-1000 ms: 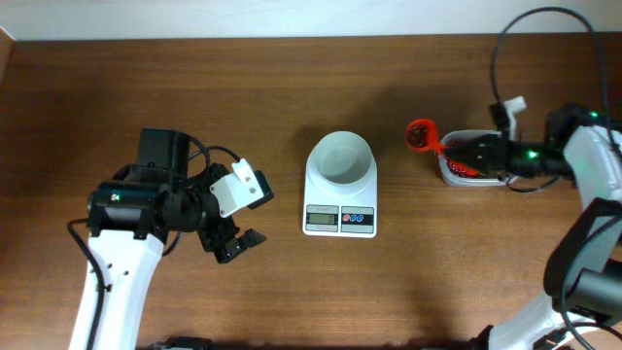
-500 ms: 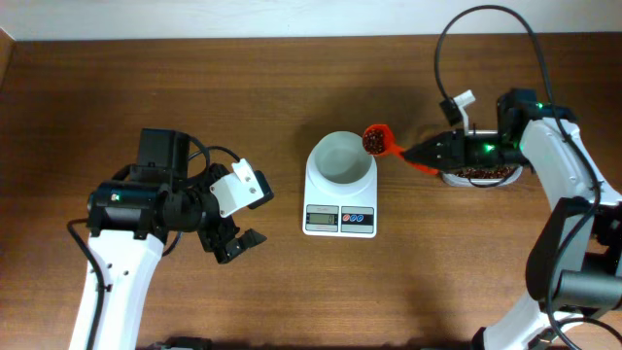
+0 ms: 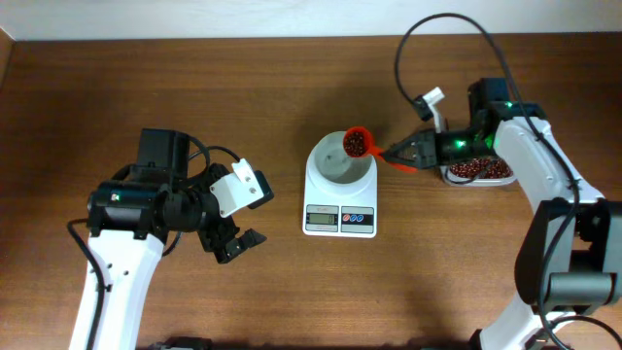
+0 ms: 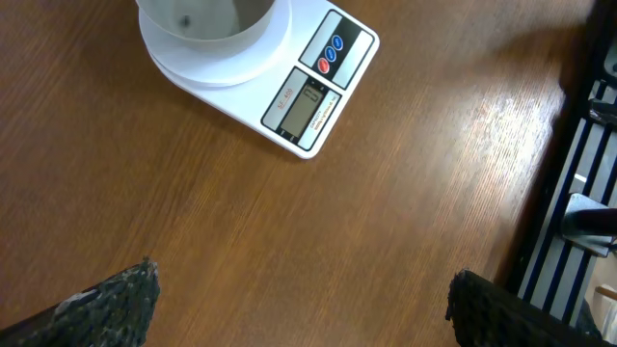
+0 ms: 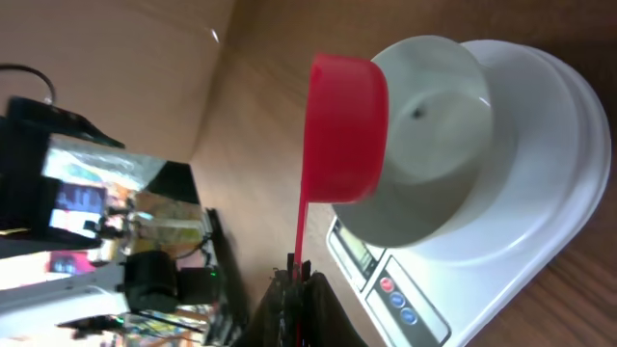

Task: Scoop and weigh 50g on scale
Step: 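Tilt the scoop over the white bowl to pour beans in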

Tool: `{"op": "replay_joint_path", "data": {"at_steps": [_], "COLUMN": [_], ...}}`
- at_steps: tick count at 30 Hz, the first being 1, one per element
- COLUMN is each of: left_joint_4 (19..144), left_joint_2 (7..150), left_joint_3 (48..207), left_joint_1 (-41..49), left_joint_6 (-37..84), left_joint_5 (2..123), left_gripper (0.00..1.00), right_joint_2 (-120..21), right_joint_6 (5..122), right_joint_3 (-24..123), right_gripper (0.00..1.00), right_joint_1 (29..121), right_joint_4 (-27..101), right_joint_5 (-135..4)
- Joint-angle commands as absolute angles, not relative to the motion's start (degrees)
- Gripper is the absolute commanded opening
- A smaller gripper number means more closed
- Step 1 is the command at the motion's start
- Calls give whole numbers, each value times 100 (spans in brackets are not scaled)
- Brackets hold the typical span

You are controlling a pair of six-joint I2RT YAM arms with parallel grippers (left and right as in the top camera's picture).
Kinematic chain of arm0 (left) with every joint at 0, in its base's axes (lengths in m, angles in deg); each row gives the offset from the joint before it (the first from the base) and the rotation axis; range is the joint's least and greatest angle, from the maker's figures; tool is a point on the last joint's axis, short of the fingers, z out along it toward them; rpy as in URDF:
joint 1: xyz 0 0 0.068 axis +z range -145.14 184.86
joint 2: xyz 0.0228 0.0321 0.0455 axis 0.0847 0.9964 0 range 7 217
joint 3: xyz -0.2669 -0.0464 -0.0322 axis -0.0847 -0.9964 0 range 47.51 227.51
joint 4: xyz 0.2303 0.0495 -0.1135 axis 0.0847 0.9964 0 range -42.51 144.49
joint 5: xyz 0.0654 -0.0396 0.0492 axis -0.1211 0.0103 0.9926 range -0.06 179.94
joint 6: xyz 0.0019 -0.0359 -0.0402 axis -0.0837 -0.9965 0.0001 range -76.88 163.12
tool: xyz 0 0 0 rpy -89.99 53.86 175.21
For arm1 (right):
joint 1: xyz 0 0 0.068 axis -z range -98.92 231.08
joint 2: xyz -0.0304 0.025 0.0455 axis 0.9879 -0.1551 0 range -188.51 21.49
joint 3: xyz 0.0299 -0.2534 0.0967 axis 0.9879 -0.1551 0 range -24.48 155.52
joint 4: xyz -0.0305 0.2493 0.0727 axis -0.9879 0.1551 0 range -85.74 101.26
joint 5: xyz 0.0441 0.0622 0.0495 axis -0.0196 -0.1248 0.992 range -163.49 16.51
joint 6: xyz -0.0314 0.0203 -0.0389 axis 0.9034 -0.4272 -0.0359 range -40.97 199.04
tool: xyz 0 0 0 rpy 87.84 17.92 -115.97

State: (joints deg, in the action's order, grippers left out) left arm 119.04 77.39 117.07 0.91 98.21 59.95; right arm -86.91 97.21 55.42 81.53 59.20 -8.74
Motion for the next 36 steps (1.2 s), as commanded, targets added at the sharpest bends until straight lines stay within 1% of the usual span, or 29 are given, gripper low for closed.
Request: {"op": "replay_joint_path", "data": {"at_steps": [1,9,11,13,14,17,19,20,21,24,28,32,36], "left_joint_4": [11910,11910,11910,11910,11908,11908,11910,11910,11910,11910,11910,11910,11910], "left_joint_2": [7728,7728,7728,7728,7728,7728,7728,7728,7728,7728,7728,7728,7728], "left_joint_3": [11801,11801,11801,11801,11801,11801,11801,11801,11801,11801,11801,11801,11801], "left_joint_1": [122,122,122,122,122,122,122,122,122,122,124,124,122], "left_joint_6": [9786,9786,9786,9789,9789,9789,9786,9786,9786,9789,9786,9786,9789], "left_joint_5": [5975,5975,5975,5975,5975,5975,5975,5975,5975,5975,5975,5975,5975], "left_gripper": [99,99,99,99,99,99,99,99,99,99,99,99,99], "right_joint_2": [-8763,-8763,-8757,-8757,-8757,-8757,-8755,-8753,-8753,-8753,-8720,-8543,-8418], "right_joint_6": [9762,9762,9808,10147,10145,9443,9522,9876,10023,9483,9529,9548,9544], "right_joint_3": [5507,5507,5507,5507,5507,5507,5507,5507,5509,5509,5605,5655,5764], "right_gripper": [4,4,4,4,4,4,4,4,4,4,4,4,4], "right_joint_1": [7984,7954,7954,7954,7954,7954,7954,7954,7954,7951,7951,7949,7866], "right_joint_4": [5728,5618,5625,5623,5573,5562,5603,5605,5564,5457,5481,5489,5518], "right_joint_5": [-1014,-1333,-1088,-655,-701,-1761,-1449,-942,-734,-1514,-948,-1138,-1763]}}
